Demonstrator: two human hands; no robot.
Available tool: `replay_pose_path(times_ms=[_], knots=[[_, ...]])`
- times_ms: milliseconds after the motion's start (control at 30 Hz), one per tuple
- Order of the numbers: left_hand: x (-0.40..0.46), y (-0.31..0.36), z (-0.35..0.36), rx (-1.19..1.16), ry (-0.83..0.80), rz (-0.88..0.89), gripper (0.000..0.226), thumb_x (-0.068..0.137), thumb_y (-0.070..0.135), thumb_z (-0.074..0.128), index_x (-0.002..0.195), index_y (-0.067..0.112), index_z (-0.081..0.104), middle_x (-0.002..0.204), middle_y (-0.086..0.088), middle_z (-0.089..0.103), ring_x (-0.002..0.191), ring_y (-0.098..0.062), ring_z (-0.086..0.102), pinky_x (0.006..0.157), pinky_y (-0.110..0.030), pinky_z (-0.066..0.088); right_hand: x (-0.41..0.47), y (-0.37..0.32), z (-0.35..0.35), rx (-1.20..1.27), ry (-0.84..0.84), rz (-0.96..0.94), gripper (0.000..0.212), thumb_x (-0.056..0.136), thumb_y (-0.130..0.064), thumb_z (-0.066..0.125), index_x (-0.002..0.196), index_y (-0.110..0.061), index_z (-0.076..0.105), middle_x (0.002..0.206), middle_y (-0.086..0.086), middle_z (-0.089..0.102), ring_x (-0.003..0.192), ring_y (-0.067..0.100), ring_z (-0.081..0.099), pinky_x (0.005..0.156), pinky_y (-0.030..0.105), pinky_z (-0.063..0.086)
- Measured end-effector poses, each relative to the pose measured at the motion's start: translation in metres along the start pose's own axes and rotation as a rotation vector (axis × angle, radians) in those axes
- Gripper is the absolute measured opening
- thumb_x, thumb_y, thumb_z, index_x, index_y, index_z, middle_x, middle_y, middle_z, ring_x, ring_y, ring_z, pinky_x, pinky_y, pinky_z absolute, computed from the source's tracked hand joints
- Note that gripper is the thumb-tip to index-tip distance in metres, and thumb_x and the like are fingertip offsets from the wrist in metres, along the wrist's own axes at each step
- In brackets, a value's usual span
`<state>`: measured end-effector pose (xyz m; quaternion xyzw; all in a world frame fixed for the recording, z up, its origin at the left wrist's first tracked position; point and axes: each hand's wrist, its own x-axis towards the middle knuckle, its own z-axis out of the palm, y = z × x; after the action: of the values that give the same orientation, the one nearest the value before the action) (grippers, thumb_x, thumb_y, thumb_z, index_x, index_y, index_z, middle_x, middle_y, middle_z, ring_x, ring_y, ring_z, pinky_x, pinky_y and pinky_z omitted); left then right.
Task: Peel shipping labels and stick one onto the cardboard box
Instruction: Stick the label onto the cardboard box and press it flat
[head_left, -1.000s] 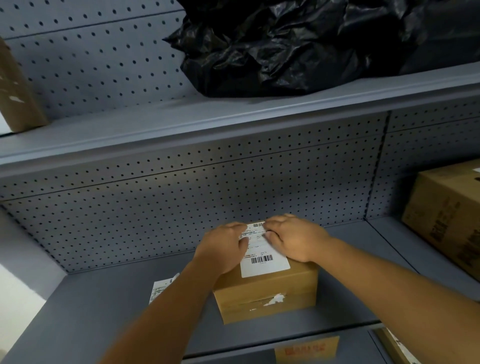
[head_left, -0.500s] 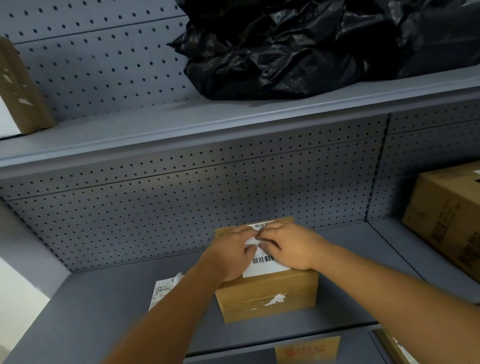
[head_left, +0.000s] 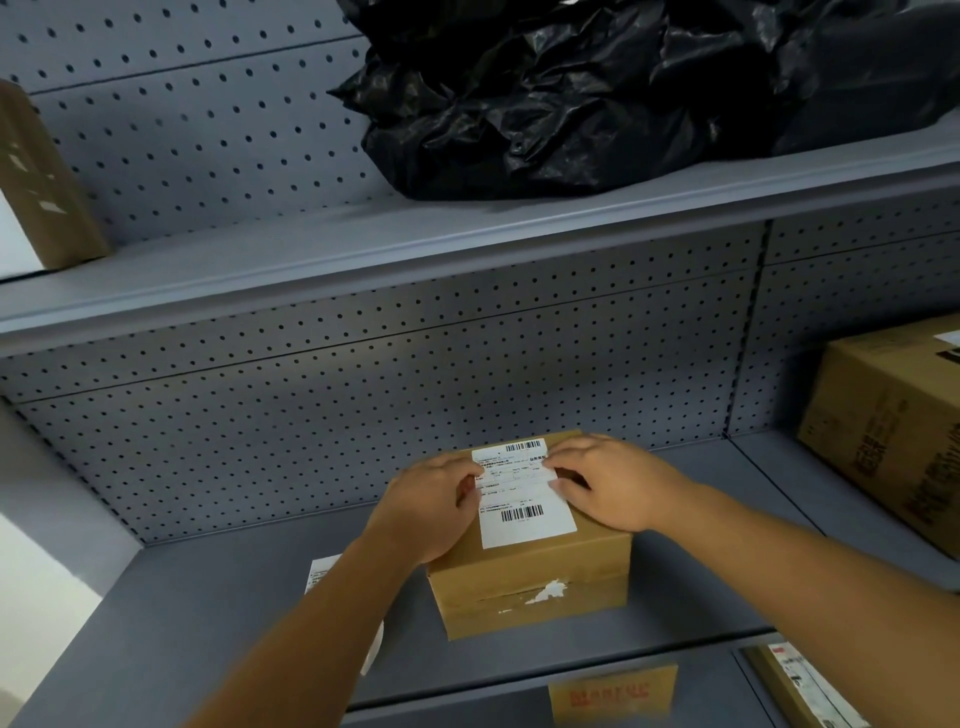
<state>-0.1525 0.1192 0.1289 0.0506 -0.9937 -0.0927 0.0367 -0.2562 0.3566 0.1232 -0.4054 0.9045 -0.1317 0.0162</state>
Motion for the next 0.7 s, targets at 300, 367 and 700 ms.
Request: replay_pose_path(times_ms=[300, 367, 700], knots=[[-0.005, 0.028, 0.015, -0.126, -0.012, 0.087, 0.038, 0.1, 0.04, 0.05, 0.137, 0.031, 0.057, 0.143, 0.013, 0.057, 0.131, -0.015, 0.052, 0.113, -0.038, 0.038, 0.004, -0.032, 0.016, 0.143, 0.031, -0.056, 0.041, 0.096, -0.044, 0.056, 0.129, -0.023, 0.067, 0.131, -0.008, 0.066, 0.125, 0.016, 0.054, 0.106, 0.033, 0.045], [-0.007, 0.027, 0.015, -0.11, -0.001, 0.081, 0.038, 0.1, 0.043, 0.048, 0.137, 0.036, 0.056, 0.143, 0.016, 0.056, 0.132, -0.013, 0.051, 0.115, -0.039, 0.035, 0.001, -0.03, 0.017, 0.179, 0.042, -0.049, 0.041, 0.096, -0.043, 0.056, 0.131, -0.025, 0.066, 0.133, -0.011, 0.065, 0.127, 0.012, 0.052, 0.107, 0.032, 0.045], [-0.02, 0.004, 0.007, 0.0, 0.039, 0.006, 0.042, 0.1, 0.05, 0.044, 0.139, 0.037, 0.053, 0.147, 0.014, 0.054, 0.131, -0.012, 0.051, 0.117, -0.043, 0.034, -0.014, -0.002, 0.007, 0.17, 0.057, 0.039, 0.044, 0.095, -0.044, 0.059, 0.135, -0.028, 0.064, 0.141, -0.013, 0.061, 0.126, 0.008, 0.056, 0.109, 0.032, 0.046]])
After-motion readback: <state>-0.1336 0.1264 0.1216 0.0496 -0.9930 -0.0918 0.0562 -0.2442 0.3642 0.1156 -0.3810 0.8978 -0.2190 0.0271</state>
